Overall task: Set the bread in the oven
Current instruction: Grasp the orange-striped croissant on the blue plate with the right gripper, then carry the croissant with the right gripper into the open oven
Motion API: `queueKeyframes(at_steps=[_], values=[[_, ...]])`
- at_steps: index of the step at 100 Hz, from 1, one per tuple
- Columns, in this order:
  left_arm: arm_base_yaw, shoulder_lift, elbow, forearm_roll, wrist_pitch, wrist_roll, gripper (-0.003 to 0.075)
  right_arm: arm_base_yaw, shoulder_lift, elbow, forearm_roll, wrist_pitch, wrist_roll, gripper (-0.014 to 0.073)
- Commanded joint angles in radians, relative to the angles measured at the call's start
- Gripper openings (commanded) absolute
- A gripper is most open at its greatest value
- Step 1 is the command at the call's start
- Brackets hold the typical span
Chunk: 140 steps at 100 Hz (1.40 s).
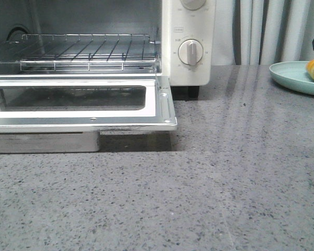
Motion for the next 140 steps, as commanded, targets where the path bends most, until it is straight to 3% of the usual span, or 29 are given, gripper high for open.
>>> queueKeyframes(at_steps=[1,11,19,31,52,69,82,115,140], values=[[0.004,0.013,-0.032,-0.046,-0.05,-0.008,-0.0022,0.009,-0.164,-0.027,0.001,-0.139,0.004,-0.0069],[0.004,0.013,-0.032,-0.052,-0.05,-0.008,-0.0022,0.057,-0.332,-0.037,0.001,-0.263,0.004,-0.0069],[0.004,0.013,-0.032,-0.052,-0.05,-0.008,-0.0022,0.136,-0.451,-0.079,0.001,-0.277,0.004,-0.0069],[0.004,0.013,-0.032,-0.048,-0.05,-0.001,-0.0022,0.366,-0.542,-0.169,0.001,-0.266,-0.102,-0.0069],[0.004,0.013,-0.032,-0.019,-0.052,-0.001,-0.0021,0.818,-0.494,-0.28,-0.017,-0.156,-0.19,-0.0069],[0.004,0.013,-0.032,-0.043,-0.066,-0.001,-0.0021,1.024,-0.346,-0.28,-0.128,-0.002,-0.188,-0.0068],[0.004,0.013,-0.032,-0.095,-0.092,-0.001,-0.0021,1.039,-0.233,-0.28,-0.16,0.017,-0.161,-0.0068],[0.004,0.013,-0.032,-0.12,-0.065,-0.001,-0.0021,0.922,-0.027,-0.304,-0.205,-0.125,-0.149,-0.0068],[0.004,0.013,-0.032,-0.139,-0.071,-0.001,-0.0021,0.87,0.069,-0.398,-0.207,-0.106,-0.13,-0.0068]])
